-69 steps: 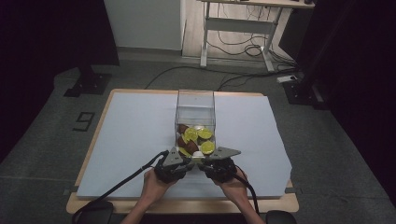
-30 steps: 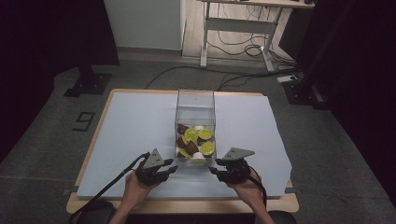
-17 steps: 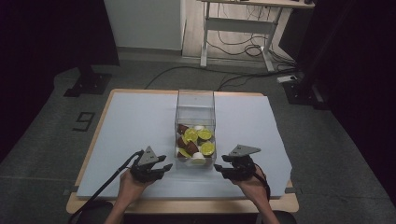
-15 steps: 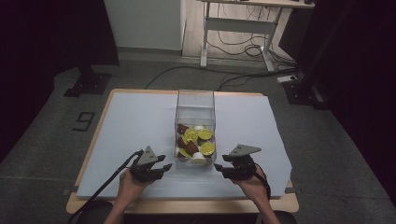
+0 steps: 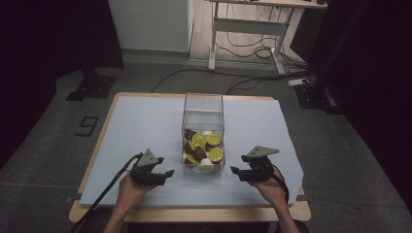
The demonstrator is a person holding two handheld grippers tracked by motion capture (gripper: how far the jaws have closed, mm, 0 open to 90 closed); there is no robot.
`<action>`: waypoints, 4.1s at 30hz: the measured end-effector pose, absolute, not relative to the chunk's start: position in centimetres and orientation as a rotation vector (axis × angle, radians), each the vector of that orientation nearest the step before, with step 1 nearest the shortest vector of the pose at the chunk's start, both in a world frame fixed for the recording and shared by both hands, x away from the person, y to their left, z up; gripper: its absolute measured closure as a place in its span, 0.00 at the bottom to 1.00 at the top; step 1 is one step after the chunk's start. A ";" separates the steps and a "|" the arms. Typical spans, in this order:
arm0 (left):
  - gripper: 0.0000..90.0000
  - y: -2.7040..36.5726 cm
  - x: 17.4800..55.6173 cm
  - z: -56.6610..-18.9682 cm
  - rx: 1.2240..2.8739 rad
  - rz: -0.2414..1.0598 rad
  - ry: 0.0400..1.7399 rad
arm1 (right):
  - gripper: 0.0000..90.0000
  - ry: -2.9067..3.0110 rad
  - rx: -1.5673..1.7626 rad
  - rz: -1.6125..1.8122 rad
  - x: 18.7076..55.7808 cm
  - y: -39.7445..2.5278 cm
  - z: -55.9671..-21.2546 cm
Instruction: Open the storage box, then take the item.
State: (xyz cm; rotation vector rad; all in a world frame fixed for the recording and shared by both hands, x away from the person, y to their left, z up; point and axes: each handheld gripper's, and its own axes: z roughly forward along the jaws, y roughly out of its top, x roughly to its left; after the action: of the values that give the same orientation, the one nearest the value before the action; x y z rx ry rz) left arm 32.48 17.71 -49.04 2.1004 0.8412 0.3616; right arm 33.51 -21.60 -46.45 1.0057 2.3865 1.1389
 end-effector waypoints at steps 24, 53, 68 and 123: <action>0.04 18.6 34.5 -52.1 2.221 0.346 0.968 | 0.07 2.416 1.153 0.972 35.1 -23.4 -50.3; 0.00 19.2 34.8 -52.8 2.244 0.370 1.005 | 0.00 2.447 1.182 0.869 35.3 -23.6 -52.8; 0.00 19.2 34.8 -52.8 2.244 0.370 1.006 | 0.00 2.439 1.189 0.869 35.3 -23.7 -52.0; 0.00 19.2 34.8 -52.8 2.246 0.371 1.004 | 0.08 2.400 1.100 1.143 35.1 -18.5 -43.5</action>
State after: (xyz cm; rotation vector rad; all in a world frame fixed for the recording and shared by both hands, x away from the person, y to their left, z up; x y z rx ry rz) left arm 34.80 19.17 -52.84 2.2462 1.0039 0.3712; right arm 35.05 -18.52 -43.51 1.1005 2.4002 1.1431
